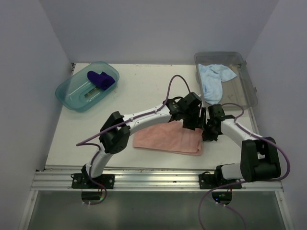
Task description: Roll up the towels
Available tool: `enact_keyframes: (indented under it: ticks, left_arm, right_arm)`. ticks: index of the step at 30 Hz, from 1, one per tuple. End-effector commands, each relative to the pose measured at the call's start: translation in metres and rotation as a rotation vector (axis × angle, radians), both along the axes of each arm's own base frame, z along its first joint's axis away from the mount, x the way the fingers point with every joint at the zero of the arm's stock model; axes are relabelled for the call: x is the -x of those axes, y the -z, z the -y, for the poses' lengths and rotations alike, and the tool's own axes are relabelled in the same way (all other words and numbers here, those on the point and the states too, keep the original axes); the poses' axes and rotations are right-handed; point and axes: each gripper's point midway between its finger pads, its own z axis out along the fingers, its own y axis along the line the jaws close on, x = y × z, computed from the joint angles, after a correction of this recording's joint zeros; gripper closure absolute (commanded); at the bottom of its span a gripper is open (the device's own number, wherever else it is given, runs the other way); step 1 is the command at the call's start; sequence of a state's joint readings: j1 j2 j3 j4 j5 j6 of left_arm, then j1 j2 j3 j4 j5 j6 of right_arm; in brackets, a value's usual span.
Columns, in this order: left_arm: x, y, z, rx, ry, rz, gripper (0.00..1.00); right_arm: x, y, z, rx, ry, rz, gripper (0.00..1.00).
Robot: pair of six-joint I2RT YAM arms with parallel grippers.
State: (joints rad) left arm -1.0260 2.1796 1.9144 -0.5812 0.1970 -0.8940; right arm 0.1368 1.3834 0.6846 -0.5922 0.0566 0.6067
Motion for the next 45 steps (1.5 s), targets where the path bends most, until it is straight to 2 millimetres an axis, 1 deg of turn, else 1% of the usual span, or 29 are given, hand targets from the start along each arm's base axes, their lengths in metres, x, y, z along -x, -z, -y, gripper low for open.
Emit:
enact_keyframes:
  ticks: [1, 3, 4, 9, 10, 12, 13, 14, 15, 16, 19, 22, 23, 24, 25, 26, 27, 30, 31, 33, 35, 36, 37, 38, 40, 41, 42, 44, 45]
  left_arm:
    - [0.008, -0.055, 0.004, 0.124, 0.052, 0.072, 0.33]
    - [0.004, -0.069, -0.006, 0.125, 0.048, 0.116, 0.32]
    - [0.004, -0.089, -0.013, 0.148, 0.04, 0.144, 0.32]
    - [-0.015, -0.097, -0.074, 0.121, -0.057, 0.186, 0.36]
    - [-0.021, -0.091, -0.098, 0.103, -0.095, 0.176, 0.36]
    - [-0.028, -0.08, -0.125, 0.079, -0.139, 0.158, 0.39]
    - [-0.034, -0.067, -0.152, 0.048, -0.187, 0.141, 0.4]
    - [-0.038, -0.06, -0.165, 0.031, -0.206, 0.143, 0.41]
    - [-0.042, -0.052, -0.177, 0.012, -0.23, 0.142, 0.43]
    - [-0.045, -0.038, -0.199, -0.02, -0.265, 0.122, 0.44]
    - [-0.059, -0.01, -0.229, -0.087, -0.316, 0.125, 0.5]
    - [-0.075, 0.013, -0.247, -0.184, -0.343, 0.142, 0.53]
    - [-0.082, 0.019, -0.25, -0.207, -0.351, 0.165, 0.54]
    - [-0.088, 0.025, -0.252, -0.221, -0.356, 0.174, 0.55]
    - [-0.093, 0.041, -0.254, -0.256, -0.356, 0.159, 0.55]
    - [-0.095, 0.051, -0.255, -0.278, -0.348, 0.147, 0.55]
    - [-0.094, 0.072, -0.258, -0.32, -0.34, 0.107, 0.57]
    - [-0.096, 0.099, -0.279, -0.44, -0.384, 0.067, 0.6]
    - [-0.088, 0.107, -0.288, -0.477, -0.389, 0.039, 0.61]
    - [-0.078, 0.114, -0.302, -0.523, -0.408, 0.015, 0.61]
    - [-0.054, 0.121, -0.319, -0.549, -0.427, -0.031, 0.6]
    - [-0.046, 0.112, -0.321, -0.522, -0.437, -0.031, 0.6]
    - [-0.023, 0.122, -0.334, -0.546, -0.435, -0.072, 0.6]
    - [-0.012, 0.122, -0.338, -0.532, -0.456, -0.091, 0.6]
    - [0.019, 0.118, -0.346, -0.494, -0.453, -0.128, 0.6]
    - [0.028, 0.116, -0.348, -0.477, -0.458, -0.14, 0.58]
    - [0.038, 0.113, -0.346, -0.444, -0.441, -0.165, 0.57]
    - [0.054, 0.105, -0.348, -0.409, -0.424, -0.166, 0.53]
    - [0.06, 0.101, -0.343, -0.379, -0.398, -0.175, 0.53]
  right_arm:
    - [0.006, 0.006, 0.012, 0.031, 0.055, 0.01, 0.98]
    - [0.006, -0.005, 0.017, 0.05, 0.056, 0.019, 0.97]
    - [0.004, -0.014, 0.02, 0.065, 0.06, 0.049, 0.95]
    - [0.004, -0.055, 0.031, 0.112, 0.076, 0.133, 0.93]
    - [0.003, -0.066, 0.032, 0.112, 0.08, 0.171, 0.92]
    - [0.001, -0.082, 0.035, 0.127, 0.087, 0.199, 0.92]
    - [-0.001, -0.088, 0.036, 0.131, 0.088, 0.213, 0.92]
    - [-0.004, -0.094, 0.036, 0.132, 0.071, 0.232, 0.92]
    - [-0.012, -0.101, 0.027, 0.09, 0.045, 0.259, 0.91]
    - [-0.016, -0.103, 0.021, 0.061, 0.019, 0.267, 0.91]
    - [-0.032, -0.103, -0.006, -0.024, -0.063, 0.26, 0.92]
    - [-0.043, -0.09, -0.023, -0.04, -0.111, 0.224, 0.92]
    - [-0.05, -0.085, -0.024, -0.046, -0.104, 0.232, 0.92]
    - [-0.049, -0.069, -0.024, -0.04, -0.102, 0.183, 0.92]
    - [-0.05, -0.061, -0.023, -0.025, -0.102, 0.167, 0.92]
    - [-0.051, -0.052, -0.02, -0.004, -0.096, 0.144, 0.93]
    - [-0.049, -0.038, -0.015, 0.027, -0.089, 0.096, 0.94]
    - [-0.048, -0.023, -0.015, 0.063, -0.116, 0.05, 0.95]
    - [-0.046, -0.014, -0.016, 0.072, -0.128, 0.02, 0.96]
    - [-0.047, -0.011, -0.026, 0.078, -0.157, 0.019, 0.96]
    - [-0.047, -0.007, -0.036, 0.1, -0.187, 0.013, 0.96]
    - [-0.053, -0.01, -0.042, 0.099, -0.195, 0.024, 0.95]
    - [-0.054, -0.009, -0.051, 0.095, -0.217, 0.025, 0.95]
    - [-0.056, -0.003, -0.055, 0.097, -0.225, 0.01, 0.95]
    - [-0.072, -0.004, -0.068, 0.093, -0.241, 0.035, 0.95]
    - [-0.073, 0.007, -0.077, 0.098, -0.27, 0.004, 0.96]
    - [-0.09, 0.003, -0.086, 0.096, -0.278, 0.028, 0.96]
    - [-0.108, 0.007, -0.099, 0.094, -0.312, 0.037, 0.97]
    - [-0.131, 0.013, -0.109, 0.095, -0.316, 0.037, 0.97]
